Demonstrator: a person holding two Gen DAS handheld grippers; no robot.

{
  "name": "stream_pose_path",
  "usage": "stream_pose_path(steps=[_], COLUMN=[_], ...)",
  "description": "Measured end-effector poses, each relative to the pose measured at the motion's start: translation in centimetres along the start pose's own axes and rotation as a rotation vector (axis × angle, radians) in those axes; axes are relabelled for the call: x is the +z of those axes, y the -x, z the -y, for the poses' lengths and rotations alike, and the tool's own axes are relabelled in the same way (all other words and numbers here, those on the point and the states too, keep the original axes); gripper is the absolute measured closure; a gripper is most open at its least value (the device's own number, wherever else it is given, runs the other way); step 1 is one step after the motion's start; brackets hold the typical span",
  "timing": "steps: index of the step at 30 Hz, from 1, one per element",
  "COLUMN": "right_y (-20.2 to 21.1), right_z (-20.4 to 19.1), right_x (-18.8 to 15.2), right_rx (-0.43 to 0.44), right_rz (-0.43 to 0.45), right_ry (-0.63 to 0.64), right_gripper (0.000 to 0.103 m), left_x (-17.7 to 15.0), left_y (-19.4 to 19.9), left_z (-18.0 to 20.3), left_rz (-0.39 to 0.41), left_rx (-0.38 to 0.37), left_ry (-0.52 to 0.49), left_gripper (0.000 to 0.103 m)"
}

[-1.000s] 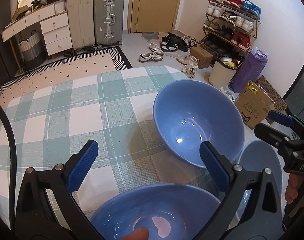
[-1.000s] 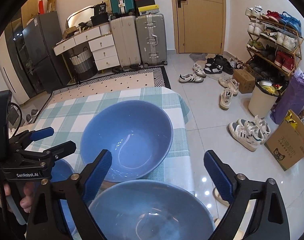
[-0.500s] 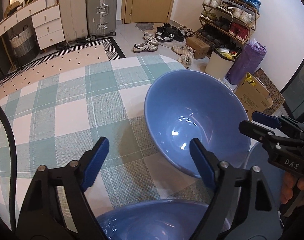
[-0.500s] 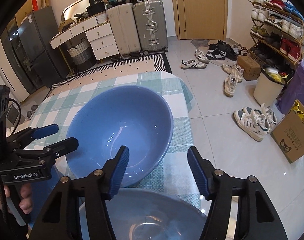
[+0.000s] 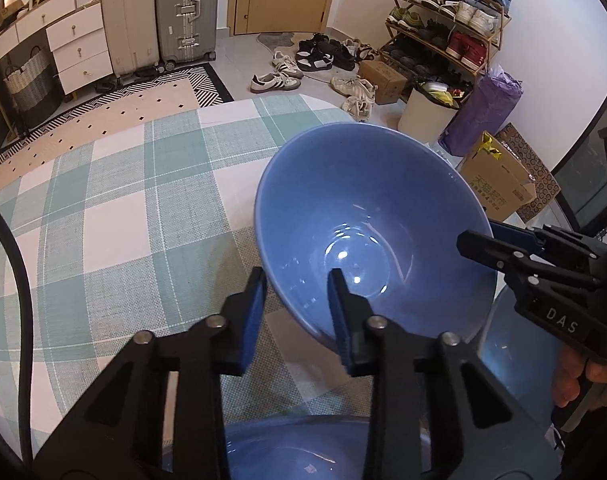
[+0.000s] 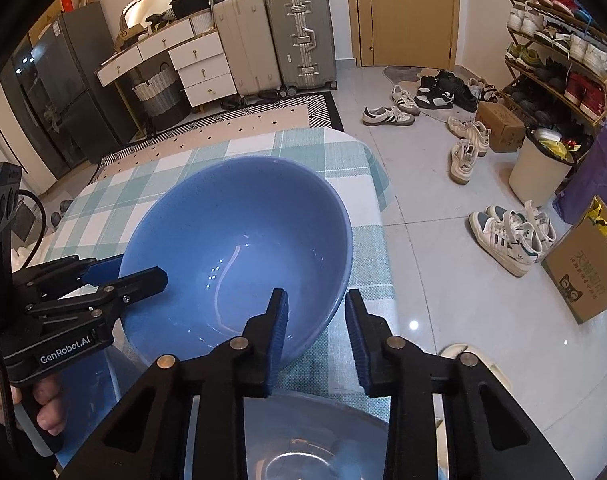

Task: Organize plates and bowls
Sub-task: 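Lift the blue bowl with both grippers and carry it over another blue bowl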

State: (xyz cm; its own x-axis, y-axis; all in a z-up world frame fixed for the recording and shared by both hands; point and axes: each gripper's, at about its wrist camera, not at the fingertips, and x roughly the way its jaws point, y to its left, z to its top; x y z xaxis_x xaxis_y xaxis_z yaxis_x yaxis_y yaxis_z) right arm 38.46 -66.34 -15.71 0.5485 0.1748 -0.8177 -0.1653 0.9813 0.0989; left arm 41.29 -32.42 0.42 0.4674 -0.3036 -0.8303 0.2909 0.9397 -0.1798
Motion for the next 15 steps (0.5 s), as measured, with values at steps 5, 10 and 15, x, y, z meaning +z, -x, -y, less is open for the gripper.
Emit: stream_pose_path(steps=[5, 10, 15], right_y=[-0.17, -0.19, 0.17], right_z=[-0.17, -0.49, -0.87], right_x=[0.08, 0.18, 0.27], right_rx=[-0.016, -0.018, -0.021], right_rz=[-0.001, 0.004, 0.018], right_ry=[0.01, 0.02, 0.024], right_gripper=[0.081, 0.082, 0.082], left_x=[-0.03, -0.06, -0.01], left_y=[0.14, 0.34, 1.04], left_z=[0.33, 0.17, 0.1], left_rz=[0.01, 0.02, 0.042], left_rx=[0.015, 0.025, 0.028], left_ry=[-0.017, -0.018, -0.02], left_gripper=[0.081, 0.081, 0.082])
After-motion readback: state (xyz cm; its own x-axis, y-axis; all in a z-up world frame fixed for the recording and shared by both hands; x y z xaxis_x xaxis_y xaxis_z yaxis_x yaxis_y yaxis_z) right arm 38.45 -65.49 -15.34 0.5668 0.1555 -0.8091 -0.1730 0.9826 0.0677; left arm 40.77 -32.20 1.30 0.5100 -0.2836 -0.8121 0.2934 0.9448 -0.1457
